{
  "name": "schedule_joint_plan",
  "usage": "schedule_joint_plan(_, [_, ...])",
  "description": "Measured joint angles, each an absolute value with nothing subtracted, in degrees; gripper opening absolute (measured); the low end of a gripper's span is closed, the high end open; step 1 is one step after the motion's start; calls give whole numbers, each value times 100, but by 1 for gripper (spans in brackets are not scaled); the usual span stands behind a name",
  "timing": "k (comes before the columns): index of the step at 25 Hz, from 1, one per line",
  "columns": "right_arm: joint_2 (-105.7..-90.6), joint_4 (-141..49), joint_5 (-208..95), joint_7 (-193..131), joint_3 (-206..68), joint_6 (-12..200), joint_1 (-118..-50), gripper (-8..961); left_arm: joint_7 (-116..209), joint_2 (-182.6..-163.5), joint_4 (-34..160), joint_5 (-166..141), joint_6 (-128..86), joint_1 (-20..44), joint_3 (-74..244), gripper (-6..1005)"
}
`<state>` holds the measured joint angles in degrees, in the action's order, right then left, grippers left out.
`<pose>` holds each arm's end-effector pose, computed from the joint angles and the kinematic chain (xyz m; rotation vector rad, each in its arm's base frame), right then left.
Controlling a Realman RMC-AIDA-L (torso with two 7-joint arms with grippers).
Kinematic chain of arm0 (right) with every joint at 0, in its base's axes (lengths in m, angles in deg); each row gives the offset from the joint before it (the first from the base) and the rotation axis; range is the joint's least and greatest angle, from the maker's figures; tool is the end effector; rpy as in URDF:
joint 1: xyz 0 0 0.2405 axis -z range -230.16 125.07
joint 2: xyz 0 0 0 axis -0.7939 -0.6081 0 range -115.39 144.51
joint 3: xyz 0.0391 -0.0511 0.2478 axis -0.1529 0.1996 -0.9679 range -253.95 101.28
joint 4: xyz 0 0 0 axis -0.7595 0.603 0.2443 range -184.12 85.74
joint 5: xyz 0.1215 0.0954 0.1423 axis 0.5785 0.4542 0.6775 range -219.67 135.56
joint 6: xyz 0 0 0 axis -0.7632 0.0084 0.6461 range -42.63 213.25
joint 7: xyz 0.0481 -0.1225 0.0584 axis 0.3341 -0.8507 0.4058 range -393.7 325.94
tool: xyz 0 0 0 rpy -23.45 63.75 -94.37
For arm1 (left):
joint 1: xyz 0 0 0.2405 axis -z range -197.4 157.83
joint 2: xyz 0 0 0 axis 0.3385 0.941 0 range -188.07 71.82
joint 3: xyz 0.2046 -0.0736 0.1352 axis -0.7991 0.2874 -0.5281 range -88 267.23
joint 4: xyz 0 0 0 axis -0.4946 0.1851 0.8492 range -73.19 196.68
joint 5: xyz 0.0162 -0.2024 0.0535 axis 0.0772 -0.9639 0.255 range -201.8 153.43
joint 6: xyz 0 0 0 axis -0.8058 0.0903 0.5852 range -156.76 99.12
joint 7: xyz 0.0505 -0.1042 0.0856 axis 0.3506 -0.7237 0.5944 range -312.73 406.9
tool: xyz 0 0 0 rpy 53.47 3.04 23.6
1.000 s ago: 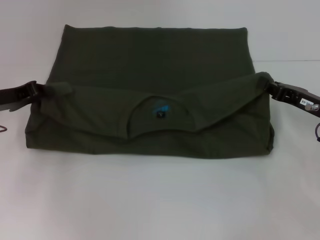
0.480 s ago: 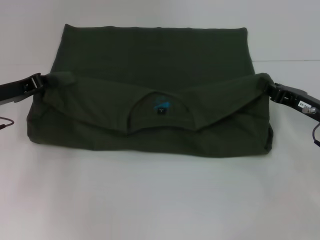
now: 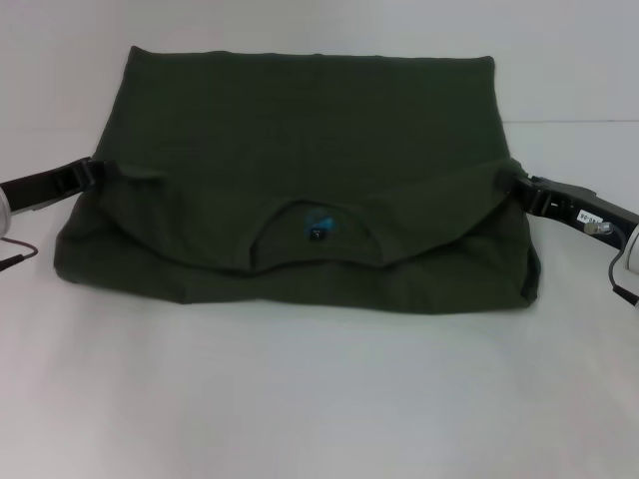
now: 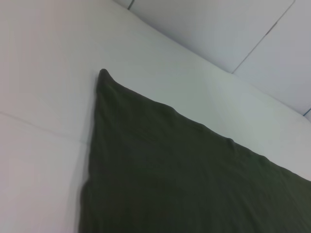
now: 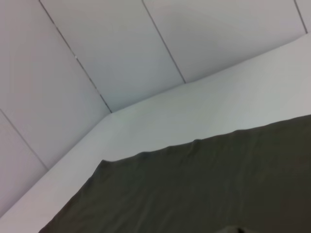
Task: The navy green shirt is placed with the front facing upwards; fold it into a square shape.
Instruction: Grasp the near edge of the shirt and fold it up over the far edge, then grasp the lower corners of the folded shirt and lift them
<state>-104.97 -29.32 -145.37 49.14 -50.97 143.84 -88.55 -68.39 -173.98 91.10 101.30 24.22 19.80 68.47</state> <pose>0.2996 0.3883 -0.0119 -2.0220 1.1678 0.8188 -0.3198 0.4186 0.0446 -1.8244 -1.4624 -0.6426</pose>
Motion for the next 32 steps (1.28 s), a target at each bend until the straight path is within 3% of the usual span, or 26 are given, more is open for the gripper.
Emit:
schedule_joint_plan(4, [-10497,-2933,-14529,4935,-5052,14310,-8862,252,-6691,-17455,9129,10108,2324,2003,6850,175])
schedule_joint_plan(7, [-10497,-2933,-14516,4967,-5050,14291,-8864,261,-6518,-17464,9131,10018,2296,2003,6854,366])
schedule_joint_plan(11, [-10459,-2899,-14544,5274,-4977,14293,-8831,455,-6385,-17465,9127,9859,2305,1946,6855,519])
schedule_joint_plan(18, [-10123,-2858,-14552,6197,-4275,14344,-8732,738,-6369,-17408,9157,9819,2470,1895,6858,705])
schedule_joint_plan(23, [-9881,-2792,-14539,6706,-4203,14858,-8678,844,-6312,-17338,9166,9819,2783,1854,6854,819])
schedule_joint_plan(28, [-9802,-2469,-14567,7146,-4166,15016,-8598,950,-6197,-17273,9300,9821,3323,1740,6851,952])
schedule_joint_plan(32, [-9712,-2212,-14601,7260,-4164,15437,-8466,949,-6123,-17210,9742,9877,3994,1483,6793,951])
